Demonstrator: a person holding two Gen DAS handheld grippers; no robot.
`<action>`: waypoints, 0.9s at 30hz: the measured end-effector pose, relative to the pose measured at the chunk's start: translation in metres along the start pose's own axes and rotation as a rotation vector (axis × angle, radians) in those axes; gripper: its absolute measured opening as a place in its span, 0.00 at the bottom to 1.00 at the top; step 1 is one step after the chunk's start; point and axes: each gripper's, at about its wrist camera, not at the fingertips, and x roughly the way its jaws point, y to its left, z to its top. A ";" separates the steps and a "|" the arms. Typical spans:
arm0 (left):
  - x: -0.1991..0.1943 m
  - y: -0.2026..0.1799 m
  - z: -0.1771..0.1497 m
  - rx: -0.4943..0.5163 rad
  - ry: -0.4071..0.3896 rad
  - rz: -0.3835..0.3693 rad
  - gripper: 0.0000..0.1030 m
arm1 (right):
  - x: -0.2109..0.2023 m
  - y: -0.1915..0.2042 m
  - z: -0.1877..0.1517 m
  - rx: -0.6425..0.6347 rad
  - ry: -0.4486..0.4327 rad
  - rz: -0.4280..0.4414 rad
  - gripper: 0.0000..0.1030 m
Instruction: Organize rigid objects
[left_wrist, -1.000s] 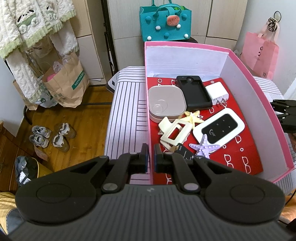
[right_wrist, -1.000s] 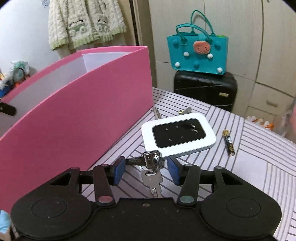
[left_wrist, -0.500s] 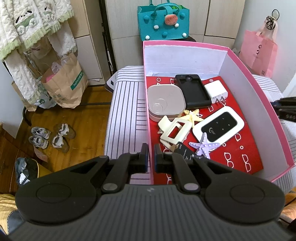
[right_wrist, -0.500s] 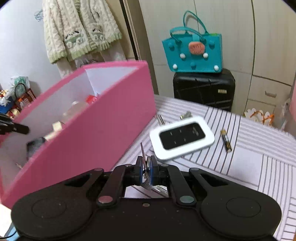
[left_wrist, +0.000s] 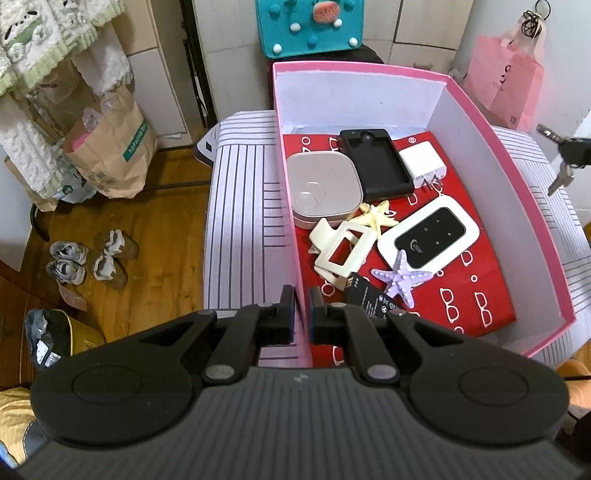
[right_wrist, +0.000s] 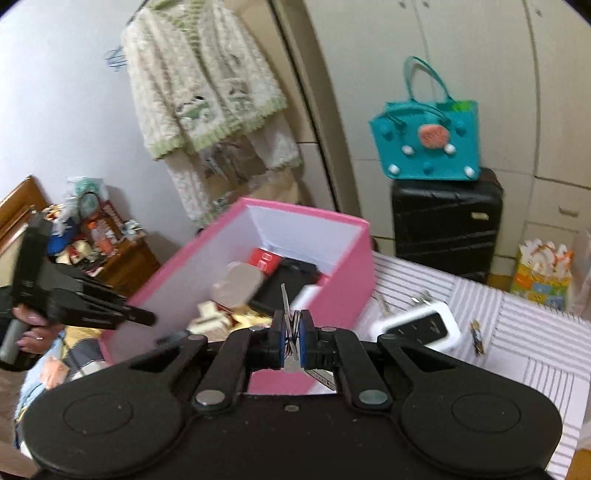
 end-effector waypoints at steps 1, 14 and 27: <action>0.000 0.001 0.001 -0.001 0.007 -0.004 0.07 | 0.000 0.005 0.004 -0.006 0.002 0.017 0.08; 0.003 -0.009 0.001 0.025 -0.032 0.051 0.06 | 0.067 0.043 0.014 -0.038 0.125 0.233 0.08; 0.003 -0.011 -0.002 0.024 -0.056 0.064 0.06 | 0.093 0.051 -0.014 -0.076 0.282 0.212 0.15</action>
